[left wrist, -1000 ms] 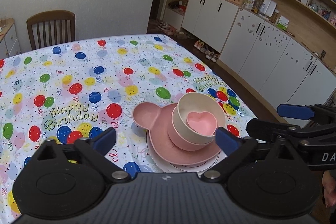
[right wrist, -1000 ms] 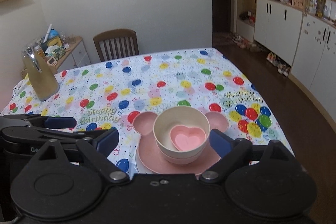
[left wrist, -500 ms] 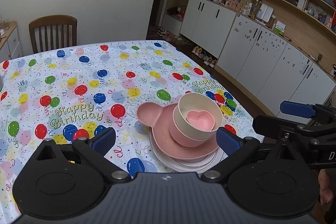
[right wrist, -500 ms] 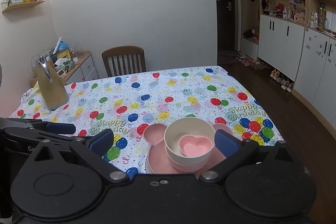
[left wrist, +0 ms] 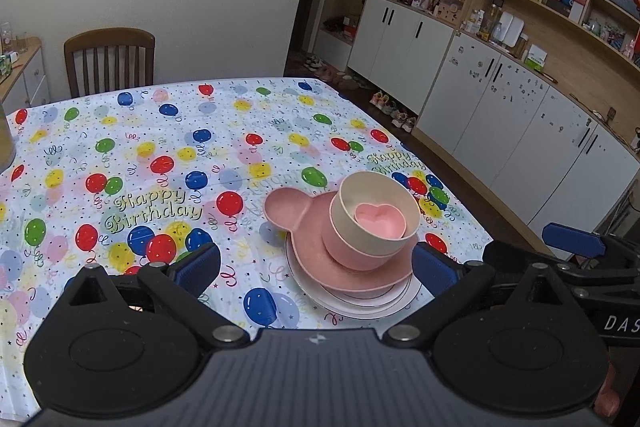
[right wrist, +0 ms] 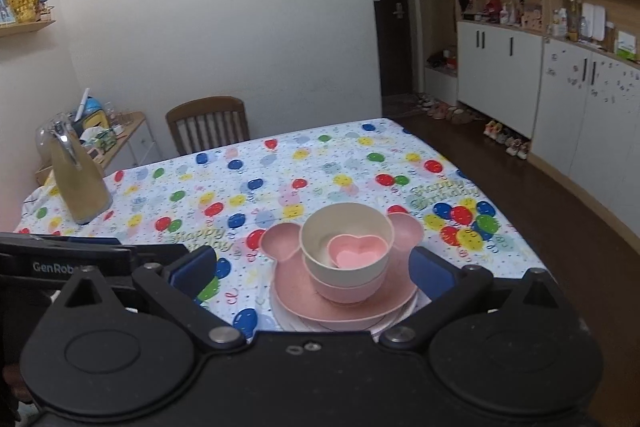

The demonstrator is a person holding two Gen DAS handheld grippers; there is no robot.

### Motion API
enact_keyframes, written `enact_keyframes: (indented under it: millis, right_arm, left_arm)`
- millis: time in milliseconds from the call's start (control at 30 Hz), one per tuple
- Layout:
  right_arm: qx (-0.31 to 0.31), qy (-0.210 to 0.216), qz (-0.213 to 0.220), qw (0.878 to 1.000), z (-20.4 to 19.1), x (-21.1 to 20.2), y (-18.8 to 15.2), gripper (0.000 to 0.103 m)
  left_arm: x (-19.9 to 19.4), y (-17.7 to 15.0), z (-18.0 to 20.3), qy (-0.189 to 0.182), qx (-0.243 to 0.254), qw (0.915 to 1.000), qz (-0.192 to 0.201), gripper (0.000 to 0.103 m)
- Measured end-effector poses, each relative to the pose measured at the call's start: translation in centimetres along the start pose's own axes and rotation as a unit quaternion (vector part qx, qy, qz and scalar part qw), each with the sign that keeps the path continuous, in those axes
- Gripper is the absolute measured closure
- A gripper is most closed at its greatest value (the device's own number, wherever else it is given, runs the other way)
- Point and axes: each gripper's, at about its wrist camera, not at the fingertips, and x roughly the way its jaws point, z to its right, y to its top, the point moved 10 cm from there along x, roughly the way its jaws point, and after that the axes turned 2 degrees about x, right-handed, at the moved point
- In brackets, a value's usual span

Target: Organize plates and bowls

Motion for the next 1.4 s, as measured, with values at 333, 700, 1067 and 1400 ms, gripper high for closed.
enact_keyframes:
  millis: [333, 700, 1067, 1400]
  right_arm:
    - [0.026, -0.009, 0.002, 1.000, 0.8, -0.4, -0.3, 0.000]
    - [0.030, -0.012, -0.001, 0.999, 0.9, -0.3, -0.4, 0.000]
    - [0.030, -0.013, -0.003, 0.999, 0.8, -0.2, -0.3, 0.000]
    - [0.033, -0.025, -0.009, 0.999, 1.1, 0.4, -0.1, 0.000]
  left_arm:
    - [0.0, -0.3, 0.3, 0.001, 0.001, 1.0000, -0.003, 0.001]
    - [0.3, -0.5, 0.2, -0.003, -0.001, 1.0000, -0.007, 0.001]
    - [0.9, -0.3, 0.0, -0.005, 0.002, 0.9999, -0.009, 0.001]
    - [1.2, -0.2, 0.0, -0.012, 0.006, 0.9999, -0.011, 0.001]
